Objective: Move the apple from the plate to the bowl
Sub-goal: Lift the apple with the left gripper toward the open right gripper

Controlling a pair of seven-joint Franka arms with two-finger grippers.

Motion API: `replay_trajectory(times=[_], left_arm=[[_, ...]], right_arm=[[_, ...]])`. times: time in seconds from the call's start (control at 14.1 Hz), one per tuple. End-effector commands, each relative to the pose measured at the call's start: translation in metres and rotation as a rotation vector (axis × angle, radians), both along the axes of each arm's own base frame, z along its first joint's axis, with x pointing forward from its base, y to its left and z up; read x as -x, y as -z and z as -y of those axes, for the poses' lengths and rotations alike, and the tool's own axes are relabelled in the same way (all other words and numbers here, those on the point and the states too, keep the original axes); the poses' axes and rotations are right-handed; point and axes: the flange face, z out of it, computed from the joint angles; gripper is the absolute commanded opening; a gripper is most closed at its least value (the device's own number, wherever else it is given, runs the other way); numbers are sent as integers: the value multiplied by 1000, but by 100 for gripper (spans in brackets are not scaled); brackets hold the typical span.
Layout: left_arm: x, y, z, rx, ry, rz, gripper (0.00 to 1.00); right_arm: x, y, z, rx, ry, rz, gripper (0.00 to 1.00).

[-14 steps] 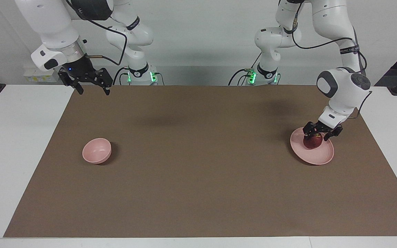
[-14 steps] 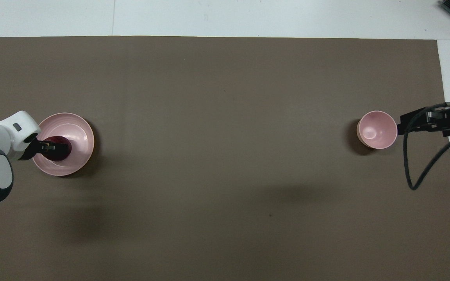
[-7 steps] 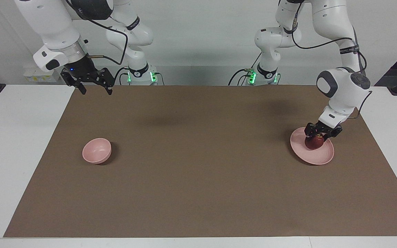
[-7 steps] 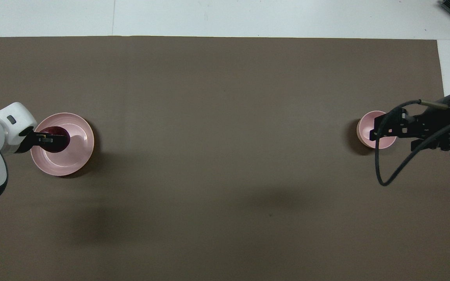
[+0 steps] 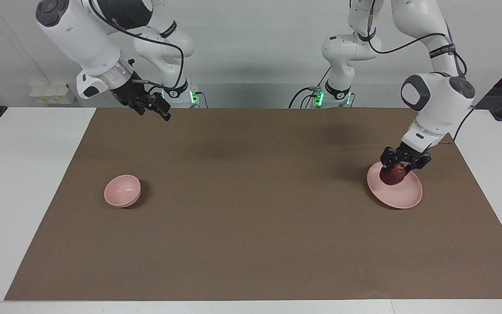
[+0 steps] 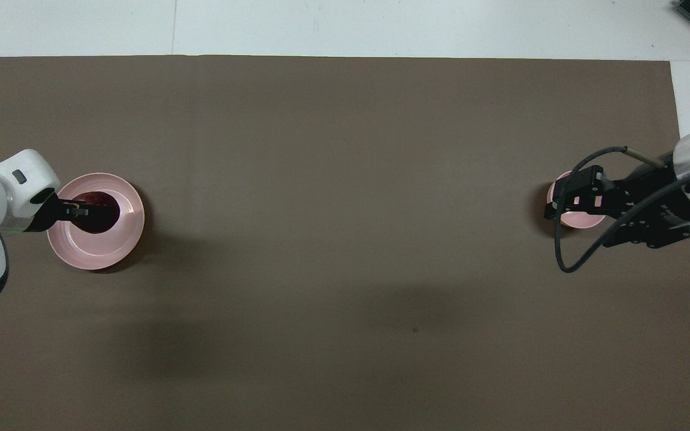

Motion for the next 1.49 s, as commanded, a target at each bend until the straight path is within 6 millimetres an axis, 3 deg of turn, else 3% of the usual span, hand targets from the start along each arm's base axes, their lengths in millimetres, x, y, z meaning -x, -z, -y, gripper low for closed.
replay_trajectory(times=[0.0, 0.21, 0.5, 0.78, 0.92, 1.28, 1.42], left_arm=[[4, -12, 36, 112, 5, -16, 0], [10, -18, 72, 289, -38, -52, 0], [18, -26, 112, 480, -90, -90, 0], [26, -34, 134, 674, -127, -157, 0], [33, -41, 158, 749, -132, -164, 0], [50, -48, 215, 816, -194, -109, 0], [55, -50, 230, 811, -215, -77, 0]], right_arm=[[3, 12, -22, -63, 107, -49, 100], [0, 31, -31, -148, 251, -124, 100], [-2, 75, -43, -289, 444, -229, 100], [-11, 127, -73, -424, 590, -292, 100], [-11, 151, -89, -487, 661, -317, 100], [0, 184, -129, -708, 741, -338, 100], [4, 188, -132, -754, 734, -339, 100]])
